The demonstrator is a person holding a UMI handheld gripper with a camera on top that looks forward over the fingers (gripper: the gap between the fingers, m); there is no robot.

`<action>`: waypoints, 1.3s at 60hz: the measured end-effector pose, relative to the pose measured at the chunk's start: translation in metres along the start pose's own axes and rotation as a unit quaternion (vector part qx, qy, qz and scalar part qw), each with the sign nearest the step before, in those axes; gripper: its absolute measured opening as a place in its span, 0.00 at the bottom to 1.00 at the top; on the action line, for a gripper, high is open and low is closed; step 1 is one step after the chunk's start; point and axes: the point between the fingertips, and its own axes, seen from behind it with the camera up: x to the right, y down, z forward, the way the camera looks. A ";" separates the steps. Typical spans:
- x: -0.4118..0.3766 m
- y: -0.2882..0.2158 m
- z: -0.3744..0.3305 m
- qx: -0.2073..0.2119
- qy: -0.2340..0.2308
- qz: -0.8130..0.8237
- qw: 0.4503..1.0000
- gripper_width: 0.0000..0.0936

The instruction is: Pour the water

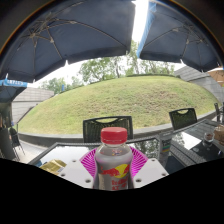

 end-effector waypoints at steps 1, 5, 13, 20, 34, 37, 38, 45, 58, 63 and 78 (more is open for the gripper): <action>0.002 0.004 0.000 -0.001 -0.003 0.009 1.000 0.41; 0.005 0.020 -0.002 -0.004 -0.009 0.012 1.000 0.41; -0.011 0.033 -0.009 0.012 -0.031 -0.021 0.999 0.42; -0.017 0.033 -0.012 0.019 -0.033 -0.051 0.998 0.45; -0.014 0.052 -0.017 -0.050 -0.032 -0.104 0.993 0.91; -0.011 0.051 -0.027 -0.055 -0.037 -0.103 0.993 0.87; -0.012 0.050 -0.031 -0.055 -0.039 -0.100 0.993 0.87; -0.016 0.040 -0.087 -0.061 -0.043 -0.093 0.993 0.90; -0.031 0.059 -0.204 -0.068 -0.046 -0.089 0.993 0.90; -0.049 0.071 -0.250 -0.073 -0.063 -0.082 0.992 0.90; -0.061 0.089 -0.332 -0.076 -0.064 -0.137 0.986 0.90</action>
